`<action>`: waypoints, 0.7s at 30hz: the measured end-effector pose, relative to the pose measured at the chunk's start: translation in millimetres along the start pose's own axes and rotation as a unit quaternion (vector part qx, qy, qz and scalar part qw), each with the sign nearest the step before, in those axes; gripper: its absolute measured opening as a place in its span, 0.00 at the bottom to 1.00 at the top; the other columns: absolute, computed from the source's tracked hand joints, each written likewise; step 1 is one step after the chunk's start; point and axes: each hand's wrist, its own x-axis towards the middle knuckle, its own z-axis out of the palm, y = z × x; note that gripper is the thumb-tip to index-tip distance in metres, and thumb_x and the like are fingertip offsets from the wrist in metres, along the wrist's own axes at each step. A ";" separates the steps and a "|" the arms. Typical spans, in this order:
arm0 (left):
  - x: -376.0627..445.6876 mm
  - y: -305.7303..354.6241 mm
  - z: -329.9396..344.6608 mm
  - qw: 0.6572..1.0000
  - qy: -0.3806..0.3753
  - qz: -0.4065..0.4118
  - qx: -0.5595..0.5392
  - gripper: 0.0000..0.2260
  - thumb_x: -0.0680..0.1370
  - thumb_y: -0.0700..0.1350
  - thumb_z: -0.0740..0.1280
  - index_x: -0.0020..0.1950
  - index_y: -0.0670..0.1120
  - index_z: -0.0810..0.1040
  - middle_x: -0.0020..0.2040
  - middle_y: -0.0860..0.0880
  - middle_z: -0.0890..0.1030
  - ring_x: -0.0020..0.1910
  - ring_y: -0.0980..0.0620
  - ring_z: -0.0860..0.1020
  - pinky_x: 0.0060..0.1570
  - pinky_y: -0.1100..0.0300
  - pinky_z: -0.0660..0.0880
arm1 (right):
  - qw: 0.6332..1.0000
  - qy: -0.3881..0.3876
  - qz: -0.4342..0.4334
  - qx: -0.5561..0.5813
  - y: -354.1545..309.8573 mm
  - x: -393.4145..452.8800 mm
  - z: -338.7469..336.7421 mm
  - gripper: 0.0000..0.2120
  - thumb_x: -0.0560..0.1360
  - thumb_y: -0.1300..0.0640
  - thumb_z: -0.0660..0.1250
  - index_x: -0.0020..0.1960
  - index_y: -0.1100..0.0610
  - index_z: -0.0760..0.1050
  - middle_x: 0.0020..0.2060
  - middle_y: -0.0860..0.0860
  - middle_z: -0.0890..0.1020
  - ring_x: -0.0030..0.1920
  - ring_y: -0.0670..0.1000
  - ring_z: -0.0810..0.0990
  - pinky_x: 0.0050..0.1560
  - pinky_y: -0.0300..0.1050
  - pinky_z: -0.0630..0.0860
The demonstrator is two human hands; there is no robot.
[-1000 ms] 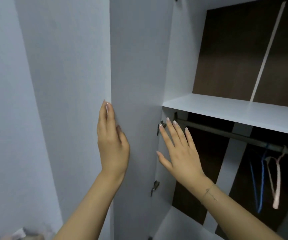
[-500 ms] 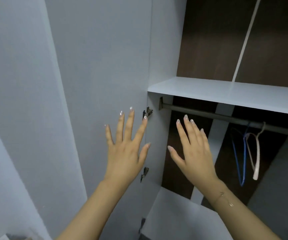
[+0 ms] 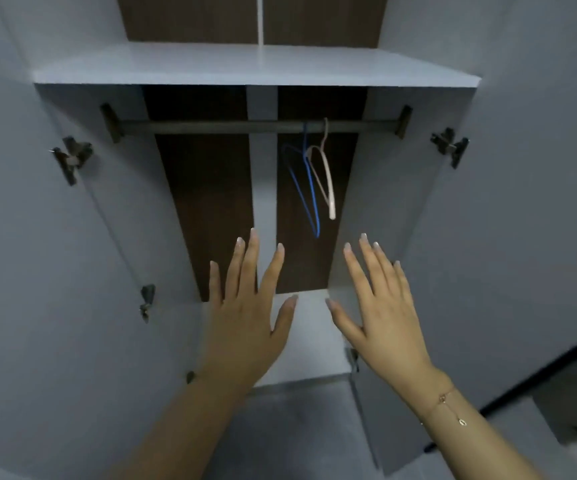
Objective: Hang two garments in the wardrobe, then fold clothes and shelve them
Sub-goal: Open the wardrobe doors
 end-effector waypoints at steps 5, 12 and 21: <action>-27.1 55.3 18.0 0.994 -0.050 0.095 -0.031 0.29 0.80 0.59 0.52 0.79 0.50 0.56 0.80 0.43 0.50 0.79 0.44 0.49 0.73 0.37 0.54 | 0.995 -0.031 0.094 0.001 33.5 -94.3 -19.0 0.34 0.81 0.39 0.53 0.80 0.49 0.43 0.79 0.47 0.43 0.78 0.47 0.40 0.78 0.50 0.42; -96.8 155.6 23.3 0.963 -0.119 0.186 -0.155 0.28 0.79 0.58 0.53 0.77 0.49 0.61 0.79 0.44 0.55 0.78 0.45 0.54 0.71 0.37 0.59 | 0.964 0.002 0.264 0.009 50.3 -252.1 -63.0 0.31 0.80 0.38 0.52 0.79 0.43 0.45 0.78 0.40 0.46 0.78 0.44 0.41 0.78 0.47 0.41; -247.2 289.1 -7.5 0.879 -0.263 0.241 -0.318 0.28 0.77 0.64 0.50 0.77 0.62 0.49 0.79 0.59 0.43 0.78 0.58 0.42 0.76 0.49 0.43 | 0.893 0.062 0.445 -0.001 21.0 -475.5 -148.2 0.32 0.80 0.42 0.59 0.78 0.42 0.47 0.78 0.40 0.49 0.78 0.42 0.44 0.77 0.47 0.45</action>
